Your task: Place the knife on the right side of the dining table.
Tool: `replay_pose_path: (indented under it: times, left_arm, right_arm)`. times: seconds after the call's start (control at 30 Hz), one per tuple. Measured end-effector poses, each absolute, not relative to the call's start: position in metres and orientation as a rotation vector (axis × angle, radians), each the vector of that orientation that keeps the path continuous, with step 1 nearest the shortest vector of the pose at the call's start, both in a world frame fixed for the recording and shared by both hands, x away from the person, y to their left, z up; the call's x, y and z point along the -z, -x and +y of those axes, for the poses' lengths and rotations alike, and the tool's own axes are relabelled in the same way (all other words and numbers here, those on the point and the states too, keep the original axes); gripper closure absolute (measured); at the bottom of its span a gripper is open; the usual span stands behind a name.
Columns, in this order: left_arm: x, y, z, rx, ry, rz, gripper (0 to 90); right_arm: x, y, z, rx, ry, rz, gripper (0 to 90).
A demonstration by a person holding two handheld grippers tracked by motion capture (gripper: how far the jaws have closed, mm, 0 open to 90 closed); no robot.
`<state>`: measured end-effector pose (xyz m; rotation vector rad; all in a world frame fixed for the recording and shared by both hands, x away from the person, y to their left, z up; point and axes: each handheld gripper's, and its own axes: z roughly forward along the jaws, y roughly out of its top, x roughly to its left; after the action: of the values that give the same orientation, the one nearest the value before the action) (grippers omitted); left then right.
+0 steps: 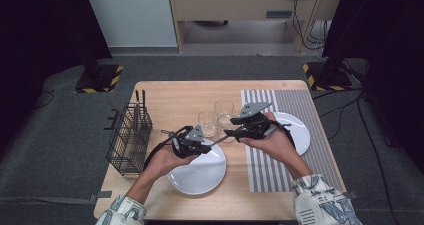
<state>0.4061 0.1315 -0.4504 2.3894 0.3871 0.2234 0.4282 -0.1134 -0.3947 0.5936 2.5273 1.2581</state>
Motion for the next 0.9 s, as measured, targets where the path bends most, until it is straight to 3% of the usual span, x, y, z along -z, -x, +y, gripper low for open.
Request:
replay_pose_path:
  times: [0.2, 0.33, 0.53, 0.9]
  left_arm:
    - [0.453, -0.406, 0.129, -0.225, -2.412, 0.39, 88.8]
    - [0.452, -0.406, 0.13, -0.227, -2.412, 0.397, 88.7]
    - [0.449, -0.406, 0.132, -0.238, -2.419, 0.399, 88.7]
    - [0.449, -0.406, 0.137, -0.219, -2.406, 0.392, 88.6]
  right_arm:
    - [0.384, -0.426, -0.111, -1.306, -0.566, 2.499, 51.3]
    - [0.381, -0.42, -0.106, -1.27, -0.478, 2.517, 59.5]
    - [0.39, -0.418, -0.097, -1.215, -0.419, 2.553, 54.8]
    - [0.409, -0.417, -0.095, -1.087, -0.338, 2.589, 57.5]
